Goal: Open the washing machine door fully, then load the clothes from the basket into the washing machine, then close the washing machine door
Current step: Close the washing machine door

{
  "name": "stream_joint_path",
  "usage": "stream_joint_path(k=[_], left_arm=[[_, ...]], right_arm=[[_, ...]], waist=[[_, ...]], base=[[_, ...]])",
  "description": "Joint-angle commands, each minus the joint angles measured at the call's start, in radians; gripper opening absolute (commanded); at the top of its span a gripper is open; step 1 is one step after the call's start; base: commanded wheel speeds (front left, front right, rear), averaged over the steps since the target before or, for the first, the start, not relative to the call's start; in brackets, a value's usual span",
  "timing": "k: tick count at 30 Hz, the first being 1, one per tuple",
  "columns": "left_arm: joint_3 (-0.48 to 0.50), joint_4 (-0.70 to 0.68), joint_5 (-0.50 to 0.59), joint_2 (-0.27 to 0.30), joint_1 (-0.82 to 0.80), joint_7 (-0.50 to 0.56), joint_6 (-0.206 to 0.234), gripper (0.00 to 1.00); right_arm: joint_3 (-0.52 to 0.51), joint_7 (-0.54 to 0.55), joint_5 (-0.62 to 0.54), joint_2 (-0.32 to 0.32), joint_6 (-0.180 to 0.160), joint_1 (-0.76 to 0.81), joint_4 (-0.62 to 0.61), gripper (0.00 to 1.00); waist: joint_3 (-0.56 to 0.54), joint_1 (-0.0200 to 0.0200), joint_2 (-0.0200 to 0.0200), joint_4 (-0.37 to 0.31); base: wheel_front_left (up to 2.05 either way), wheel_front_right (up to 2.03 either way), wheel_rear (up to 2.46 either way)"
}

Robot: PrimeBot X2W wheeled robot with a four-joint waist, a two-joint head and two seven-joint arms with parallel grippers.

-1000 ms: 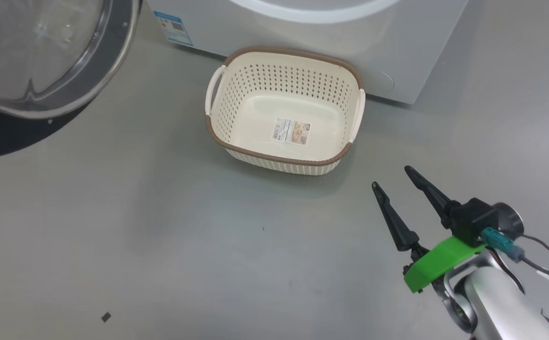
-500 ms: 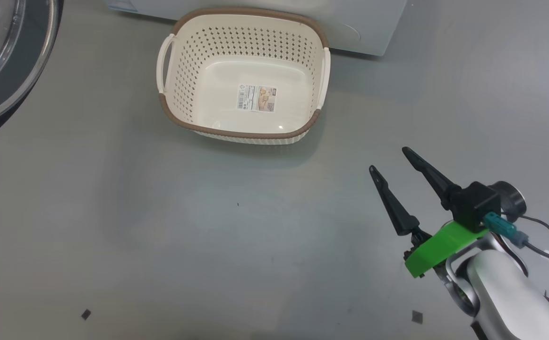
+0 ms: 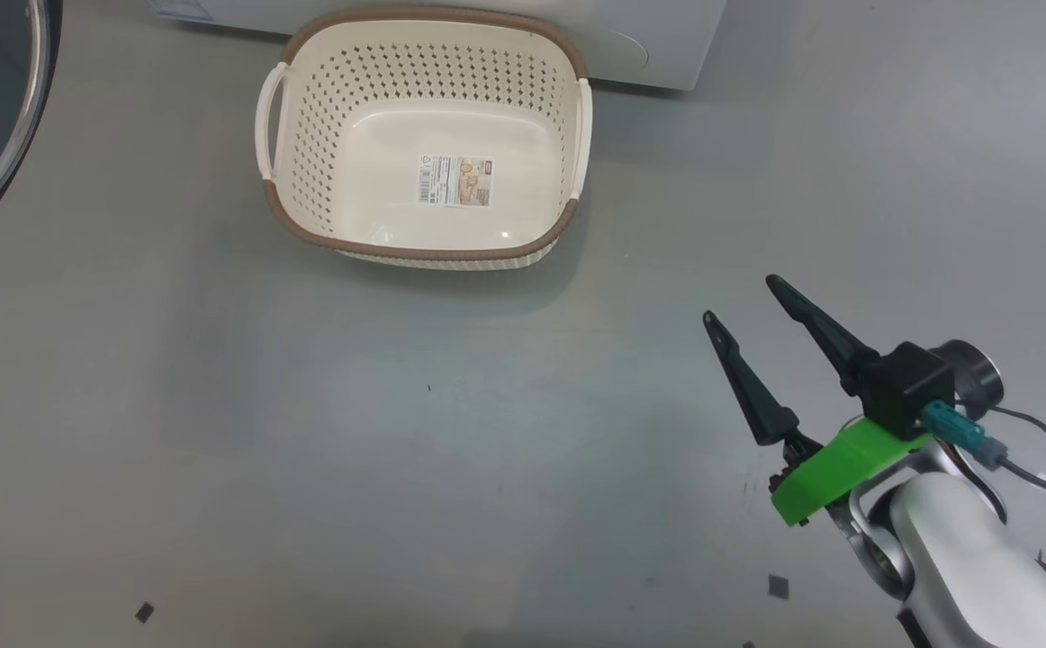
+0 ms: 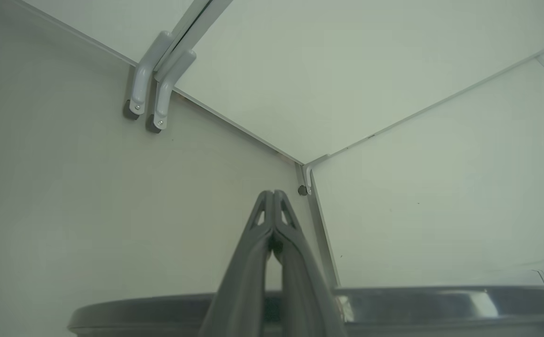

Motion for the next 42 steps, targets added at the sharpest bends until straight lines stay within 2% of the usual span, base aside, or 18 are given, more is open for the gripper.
stream_joint_path(k=[1,8,16,25,33,42], left_arm=[[-0.012,-0.022,0.006,0.092,0.002,0.013,-0.015,0.0],[-0.043,0.01,0.002,0.075,-0.011,0.052,-0.049,0.0],[-0.08,-0.003,-0.029,0.046,0.0,0.184,-0.063,0.0],[-0.123,-0.118,-0.09,0.018,0.1,0.322,-0.064,0.0],[-0.15,-0.206,-0.144,-0.002,0.166,0.396,-0.064,0.0],[-0.215,-0.371,-0.218,-0.049,0.259,0.481,-0.065,0.0]], right_arm=[[0.016,-0.006,-0.01,-0.001,-0.003,-0.009,-0.031,1.0],[0.009,-0.006,-0.014,0.0,-0.003,-0.008,-0.029,1.0],[0.016,-0.006,-0.014,0.001,-0.003,-0.008,-0.019,1.0],[0.023,-0.006,-0.006,0.013,-0.003,-0.011,0.0,1.0],[0.03,-0.006,0.003,0.023,-0.003,-0.011,0.012,1.0],[0.028,-0.006,0.009,0.038,-0.003,-0.007,0.025,1.0]], waist=[[0.0,0.0,0.0,-0.002],[-0.004,0.0,0.0,0.005],[-0.018,0.0,0.0,0.015],[-0.054,0.0,0.0,0.018],[-0.084,0.0,0.0,0.02],[-0.122,0.0,0.0,0.03]], base=[[0.0,0.0,0.0],[0.0,0.0,0.0],[0.0,0.0,0.0],[0.0,0.0,0.0],[0.0,0.0,0.0],[0.0,0.0,0.0]])
